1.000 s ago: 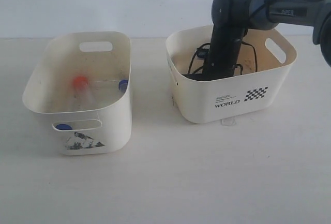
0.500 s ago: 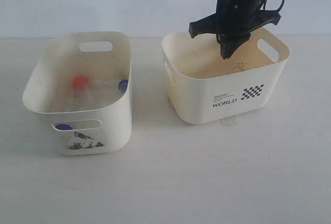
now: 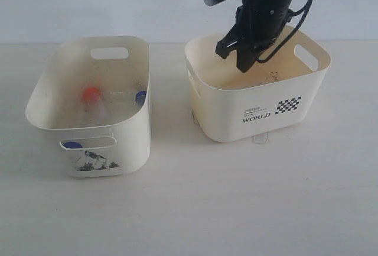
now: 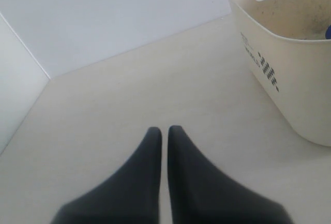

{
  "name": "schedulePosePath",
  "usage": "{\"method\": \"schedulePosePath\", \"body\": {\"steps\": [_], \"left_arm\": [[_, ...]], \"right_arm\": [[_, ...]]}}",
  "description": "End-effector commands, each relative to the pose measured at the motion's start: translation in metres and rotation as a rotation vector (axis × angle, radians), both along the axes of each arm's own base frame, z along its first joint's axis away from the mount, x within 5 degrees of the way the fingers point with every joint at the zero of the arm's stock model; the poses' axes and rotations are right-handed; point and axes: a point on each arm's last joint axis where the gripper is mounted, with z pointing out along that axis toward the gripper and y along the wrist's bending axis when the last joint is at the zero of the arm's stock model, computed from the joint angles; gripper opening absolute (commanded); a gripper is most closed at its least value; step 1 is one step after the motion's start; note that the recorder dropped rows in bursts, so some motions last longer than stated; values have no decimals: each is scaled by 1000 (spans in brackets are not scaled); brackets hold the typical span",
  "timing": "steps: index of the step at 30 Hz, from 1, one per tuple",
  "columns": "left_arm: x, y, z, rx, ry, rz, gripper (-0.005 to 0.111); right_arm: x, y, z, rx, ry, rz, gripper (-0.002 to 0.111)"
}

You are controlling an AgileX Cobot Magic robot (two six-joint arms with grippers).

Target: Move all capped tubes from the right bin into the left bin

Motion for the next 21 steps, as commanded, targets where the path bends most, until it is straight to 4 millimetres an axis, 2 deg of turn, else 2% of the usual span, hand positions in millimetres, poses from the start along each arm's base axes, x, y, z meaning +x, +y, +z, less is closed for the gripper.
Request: {"method": "schedulePosePath", "body": {"steps": [1, 5, 8, 14, 21], "left_arm": [[0, 0, 2, -12, -9, -4, 4], [0, 0, 2, -12, -9, -4, 4], [0, 0, 2, -12, -9, -4, 4], [0, 0, 2, -12, -9, -4, 4], [0, 0, 2, -12, -9, -4, 4]], "right_arm": [[-2, 8, 5, 97, 22, -21, 0], [-3, 9, 2, 117, 43, -54, 0], [-7, 10, -6, 135, 87, -72, 0], [-21, 9, -14, 149, 147, -85, 0], [-34, 11, 13, 235, 121, -93, 0]]}}
